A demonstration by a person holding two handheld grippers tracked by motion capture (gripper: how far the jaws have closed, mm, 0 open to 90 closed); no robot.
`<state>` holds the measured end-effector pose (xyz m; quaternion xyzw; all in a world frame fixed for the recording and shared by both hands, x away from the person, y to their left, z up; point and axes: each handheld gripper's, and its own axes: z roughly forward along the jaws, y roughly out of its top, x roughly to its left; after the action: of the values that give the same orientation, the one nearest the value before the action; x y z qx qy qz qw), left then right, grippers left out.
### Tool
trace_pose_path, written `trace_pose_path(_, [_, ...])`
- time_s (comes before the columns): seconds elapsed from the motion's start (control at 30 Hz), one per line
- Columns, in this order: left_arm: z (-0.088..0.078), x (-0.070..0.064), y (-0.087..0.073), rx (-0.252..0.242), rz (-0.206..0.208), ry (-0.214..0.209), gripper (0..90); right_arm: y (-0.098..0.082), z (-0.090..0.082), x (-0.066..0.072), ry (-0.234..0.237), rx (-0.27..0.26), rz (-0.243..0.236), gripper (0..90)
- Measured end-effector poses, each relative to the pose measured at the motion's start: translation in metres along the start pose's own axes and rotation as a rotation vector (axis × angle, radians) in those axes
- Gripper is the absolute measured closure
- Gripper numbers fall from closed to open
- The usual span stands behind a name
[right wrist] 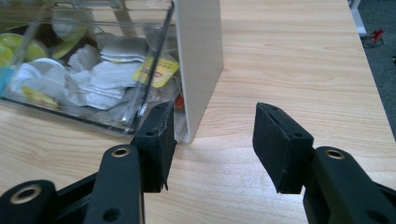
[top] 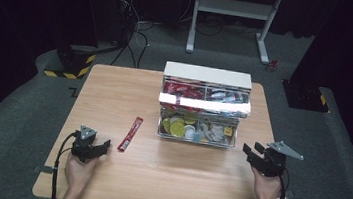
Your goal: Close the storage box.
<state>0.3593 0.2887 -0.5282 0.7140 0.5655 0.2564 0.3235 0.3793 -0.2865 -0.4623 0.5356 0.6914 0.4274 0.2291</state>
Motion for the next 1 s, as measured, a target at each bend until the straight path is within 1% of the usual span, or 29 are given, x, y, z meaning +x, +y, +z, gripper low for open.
trace_pose_path(0.27, [0.0, 0.0, 0.0, 0.0, 0.0, 0.0, 33.6, -0.001, 0.014, -0.006, -0.026, 0.022, 0.014, 48.1])
trace_pose_path(0.37, [0.0, 0.0, 0.0, 0.0, 0.0, -0.001, 33.6, -0.002, 0.018, -0.007, -0.028, 0.025, 0.027, 47.0])
trace_pose_path(0.5, [0.0, 0.0, 0.0, -0.001, 0.001, 0.0, 33.4, -0.003, 0.025, -0.009, -0.035, 0.03, 0.027, 46.1])
trace_pose_path(0.6, [0.0, 0.0, 0.0, -0.001, 0.001, -0.001, 33.4, -0.005, 0.03, -0.01, -0.046, 0.046, 0.037, 45.2])
trace_pose_path(0.87, [0.0, 0.0, 0.0, -0.001, 0.002, -0.001, 33.3, -0.009, 0.041, -0.014, -0.084, 0.071, 0.021, 43.4])
trace_pose_path(0.93, [0.0, 0.0, 0.0, 0.0, 0.001, -0.002, 33.3, -0.011, 0.043, -0.014, -0.091, 0.079, 0.031, 43.0])
trace_pose_path(1.0, [0.0, 0.0, 0.0, -0.001, 0.002, -0.001, 33.2, -0.012, 0.045, -0.015, -0.1, 0.086, 0.019, 42.5])
